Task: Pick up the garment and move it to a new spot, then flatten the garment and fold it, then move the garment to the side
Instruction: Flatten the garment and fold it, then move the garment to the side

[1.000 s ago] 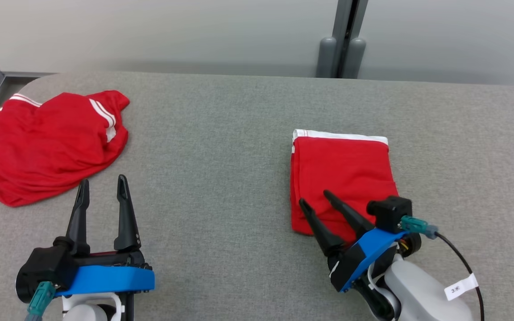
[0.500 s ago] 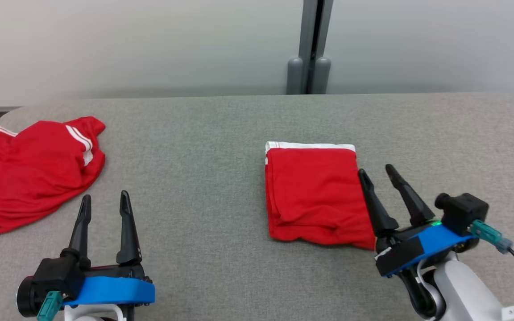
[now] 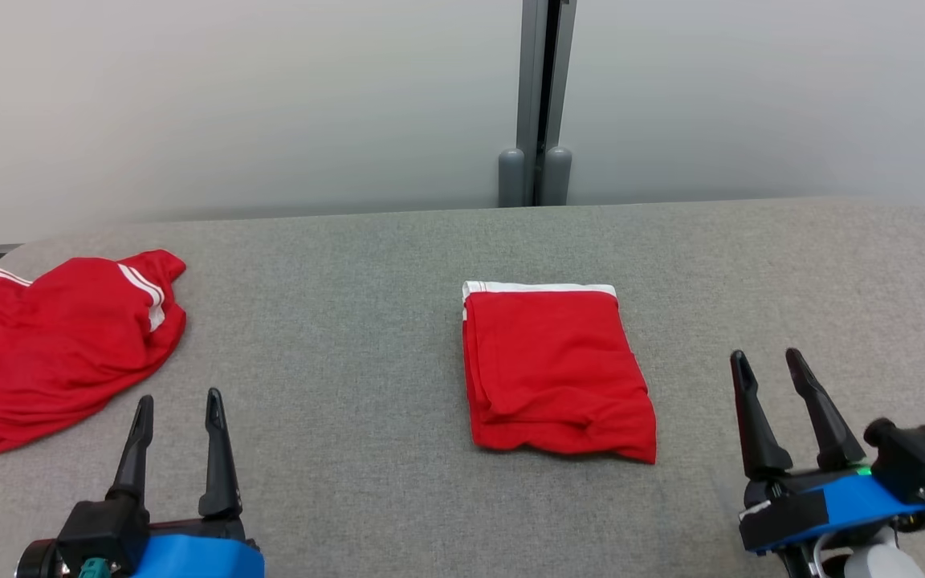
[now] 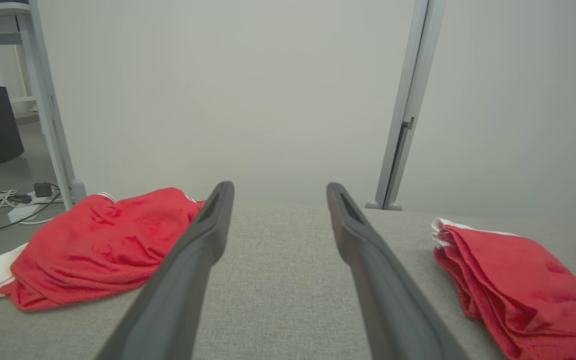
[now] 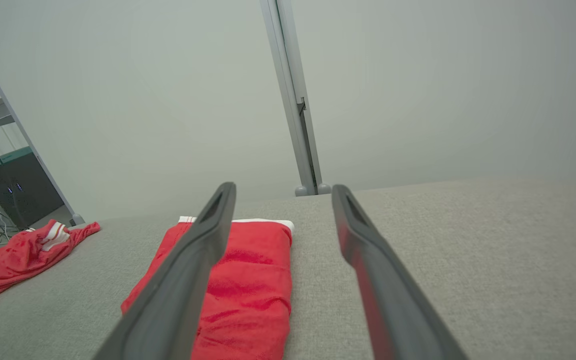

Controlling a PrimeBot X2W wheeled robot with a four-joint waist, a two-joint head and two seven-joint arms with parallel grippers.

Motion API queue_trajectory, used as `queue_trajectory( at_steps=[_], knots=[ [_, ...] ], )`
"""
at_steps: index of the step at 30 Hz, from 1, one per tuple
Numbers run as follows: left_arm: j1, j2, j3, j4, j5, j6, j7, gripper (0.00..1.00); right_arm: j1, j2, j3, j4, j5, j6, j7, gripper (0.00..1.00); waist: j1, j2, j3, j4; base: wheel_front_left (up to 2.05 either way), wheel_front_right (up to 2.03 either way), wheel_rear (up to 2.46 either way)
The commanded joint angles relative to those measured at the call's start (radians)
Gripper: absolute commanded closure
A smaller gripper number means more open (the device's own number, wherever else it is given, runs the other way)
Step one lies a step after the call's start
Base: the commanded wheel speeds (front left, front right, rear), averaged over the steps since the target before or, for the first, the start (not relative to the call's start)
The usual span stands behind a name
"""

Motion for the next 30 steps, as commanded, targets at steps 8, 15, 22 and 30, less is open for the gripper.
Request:
queue_trajectory(
  at_steps=[8, 15, 22, 30],
  knots=[
    [0.045, 0.021, 0.001, 0.011, 0.024, 0.003, -0.003, 0.00, 0.104, 0.042, -0.071, -0.098, -0.067, 0.000, 0.039, 0.00, 0.0001, 0.0000, -0.017, 0.011, 0.00, 0.00, 0.00],
    [0.051, 0.024, -0.007, 0.013, 0.023, 0.011, -0.003, 0.00, 0.149, 0.067, -0.097, -0.166, -0.111, 0.000, 0.084, 0.00, 0.0001, 0.0000, -0.022, 0.031, 0.00, 0.00, 0.00],
    [0.045, 0.029, -0.021, -0.001, 0.028, 0.018, 0.017, 0.00, 0.171, 0.079, -0.111, -0.208, -0.156, 0.000, 0.135, 0.00, 0.0001, 0.0000, -0.024, 0.042, 0.00, 0.00, 0.00],
    [0.046, 0.036, -0.026, -0.013, 0.023, 0.023, 0.026, 0.00, 0.183, 0.082, -0.114, -0.228, -0.174, 0.000, 0.165, 0.00, 0.0001, 0.0000, -0.021, 0.047, 0.00, 0.00, 0.00]
  ],
)
